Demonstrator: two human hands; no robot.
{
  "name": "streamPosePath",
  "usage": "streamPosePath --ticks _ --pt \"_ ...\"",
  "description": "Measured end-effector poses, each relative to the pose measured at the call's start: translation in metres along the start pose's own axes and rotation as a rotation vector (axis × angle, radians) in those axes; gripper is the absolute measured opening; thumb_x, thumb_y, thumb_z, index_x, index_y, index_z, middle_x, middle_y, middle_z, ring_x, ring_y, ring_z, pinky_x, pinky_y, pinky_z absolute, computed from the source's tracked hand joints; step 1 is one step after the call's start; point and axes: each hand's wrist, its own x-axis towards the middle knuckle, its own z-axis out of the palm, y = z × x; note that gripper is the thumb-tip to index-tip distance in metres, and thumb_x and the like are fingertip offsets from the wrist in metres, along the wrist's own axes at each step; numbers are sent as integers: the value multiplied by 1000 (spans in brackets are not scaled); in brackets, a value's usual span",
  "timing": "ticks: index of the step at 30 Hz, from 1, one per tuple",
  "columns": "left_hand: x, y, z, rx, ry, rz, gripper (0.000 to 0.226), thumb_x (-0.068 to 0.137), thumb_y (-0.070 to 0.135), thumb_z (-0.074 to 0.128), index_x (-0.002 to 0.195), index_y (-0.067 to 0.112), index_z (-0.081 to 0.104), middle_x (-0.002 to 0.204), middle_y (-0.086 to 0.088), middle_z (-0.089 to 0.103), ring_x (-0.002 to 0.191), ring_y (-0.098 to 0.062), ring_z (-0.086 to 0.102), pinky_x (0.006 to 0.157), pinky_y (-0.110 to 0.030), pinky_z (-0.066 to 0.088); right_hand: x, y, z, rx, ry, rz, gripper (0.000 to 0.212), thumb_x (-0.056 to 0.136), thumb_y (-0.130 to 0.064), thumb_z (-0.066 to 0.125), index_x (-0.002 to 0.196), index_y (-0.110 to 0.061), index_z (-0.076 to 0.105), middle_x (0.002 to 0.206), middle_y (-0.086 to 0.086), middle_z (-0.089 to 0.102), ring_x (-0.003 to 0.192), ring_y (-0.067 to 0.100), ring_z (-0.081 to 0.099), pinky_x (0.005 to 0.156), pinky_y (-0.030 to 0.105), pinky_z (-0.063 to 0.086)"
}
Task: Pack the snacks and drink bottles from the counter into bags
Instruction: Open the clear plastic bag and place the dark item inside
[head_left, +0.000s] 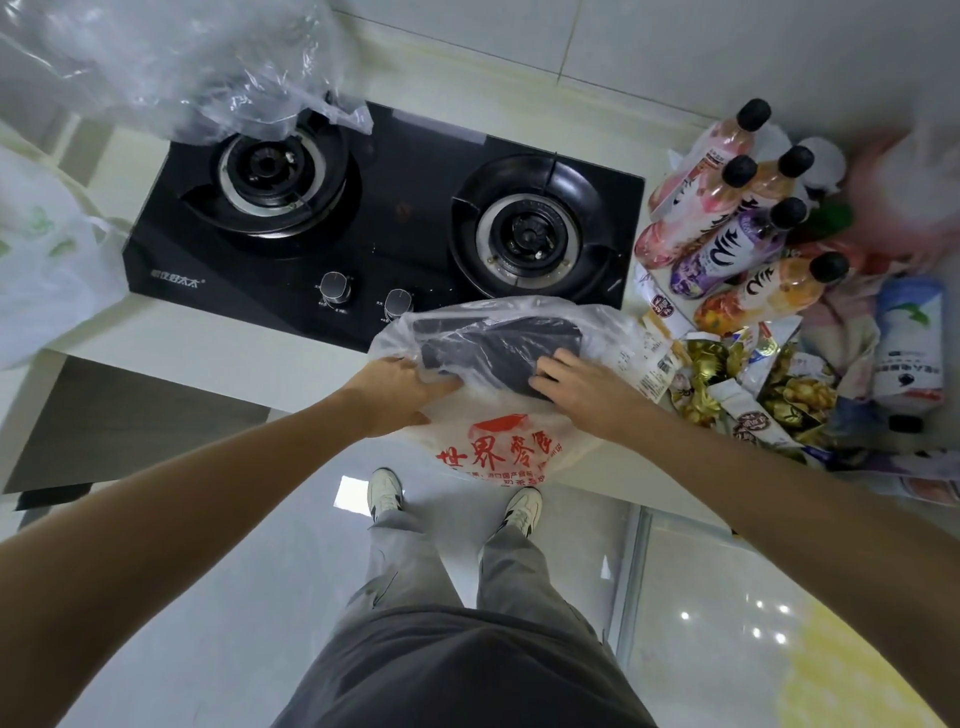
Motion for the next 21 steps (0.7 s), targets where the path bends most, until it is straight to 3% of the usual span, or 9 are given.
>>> streamPosePath --ticks 4,8,13,18,21 --pt "-5 1 0 67 -68 -59 79 98 43 64 160 29 18 123 -7 67 112 -26 65 95 -34 52 -3 2 0 76 -30 30 77 86 -37 81 152 -18 47 145 7 47 129 29 47 95 44 56" --pt "-9 7 -3 57 -76 -134 93 88 59 67 156 30 10 113 -6 71 102 -26 70 82 -33 52 -10 2 -7 93 -131 34 102 83 -66 72 164 -29 20 169 10 17 153 32 23 103 46 51" --pt "-10 8 -11 19 -43 -204 97 77 73 66 149 29 20 103 -4 70 88 -25 70 70 -32 48 -15 1 -17 115 -233 52 115 79 -77 66 164 -39 -3 173 8 -5 158 34 12 112 49 43" --pt "-8 0 -25 53 24 -251 101 68 85 63 143 23 35 113 -2 67 87 -22 69 72 -33 52 -8 1 -20 122 -282 105 127 73 -81 67 160 -42 -17 172 9 -14 158 38 1 118 55 35" --pt "-6 1 -30 85 16 -276 111 65 96 52 146 22 33 125 1 63 82 -21 68 69 -33 54 -3 1 -21 121 -282 115 130 72 -83 66 160 -42 -21 172 10 -19 159 39 -7 124 57 25"
